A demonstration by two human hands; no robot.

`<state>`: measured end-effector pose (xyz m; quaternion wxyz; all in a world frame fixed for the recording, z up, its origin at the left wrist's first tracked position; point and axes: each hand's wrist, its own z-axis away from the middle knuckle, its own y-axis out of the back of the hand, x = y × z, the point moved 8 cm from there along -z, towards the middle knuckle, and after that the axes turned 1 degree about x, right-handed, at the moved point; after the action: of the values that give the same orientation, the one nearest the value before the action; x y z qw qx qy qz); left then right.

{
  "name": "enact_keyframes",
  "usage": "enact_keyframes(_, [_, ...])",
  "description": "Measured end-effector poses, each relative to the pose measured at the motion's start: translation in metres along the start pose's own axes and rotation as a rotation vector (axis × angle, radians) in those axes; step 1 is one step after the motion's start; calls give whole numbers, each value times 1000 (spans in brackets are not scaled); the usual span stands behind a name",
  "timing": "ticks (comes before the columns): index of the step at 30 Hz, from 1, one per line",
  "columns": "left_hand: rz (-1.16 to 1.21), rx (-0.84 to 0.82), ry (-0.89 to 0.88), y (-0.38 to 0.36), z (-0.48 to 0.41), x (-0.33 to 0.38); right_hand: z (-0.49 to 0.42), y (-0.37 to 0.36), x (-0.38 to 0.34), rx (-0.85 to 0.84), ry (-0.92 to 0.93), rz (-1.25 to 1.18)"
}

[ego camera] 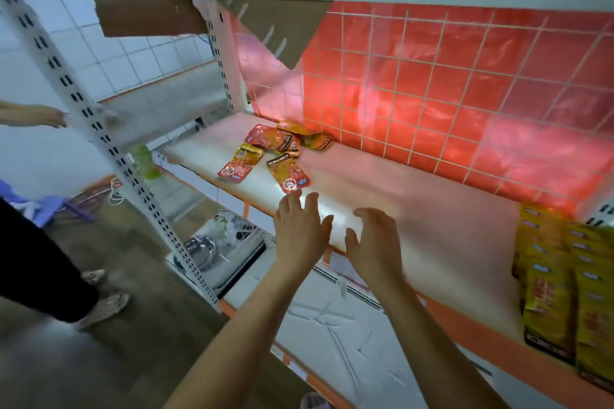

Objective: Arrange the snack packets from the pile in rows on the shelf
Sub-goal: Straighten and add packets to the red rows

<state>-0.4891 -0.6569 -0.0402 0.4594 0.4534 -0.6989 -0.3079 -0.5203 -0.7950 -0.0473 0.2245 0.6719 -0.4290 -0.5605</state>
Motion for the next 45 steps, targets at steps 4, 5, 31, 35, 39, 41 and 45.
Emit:
enact_keyframes(4, [-35, -23, 103, -3, -50, -52, -51, -44, -29, -56, -5, 43])
enact_keyframes(5, [-50, -32, 130, -5, -62, -66, -64, -54, -37, -70, -11, 57])
enact_keyframes(31, [-130, -161, 87, -35, -142, -113, -133, -106, -39, -221, -318, -251])
enact_keyframes(35, [130, -125, 55, -18, -116, -71, -105, -69, -11, -115, -402, -448])
enact_keyframes(39, [552, -192, 173, -3, -86, -29, -67, -23, 24, 5, -476, -616])
enact_keyframes(41, [820, -301, 289, -6, -66, -6, -44, 3, 41, 81, -495, -696])
enact_keyframes(45, [1216, -403, 452, -15, -23, 34, 2, 54, 71, 223, -505, -826])
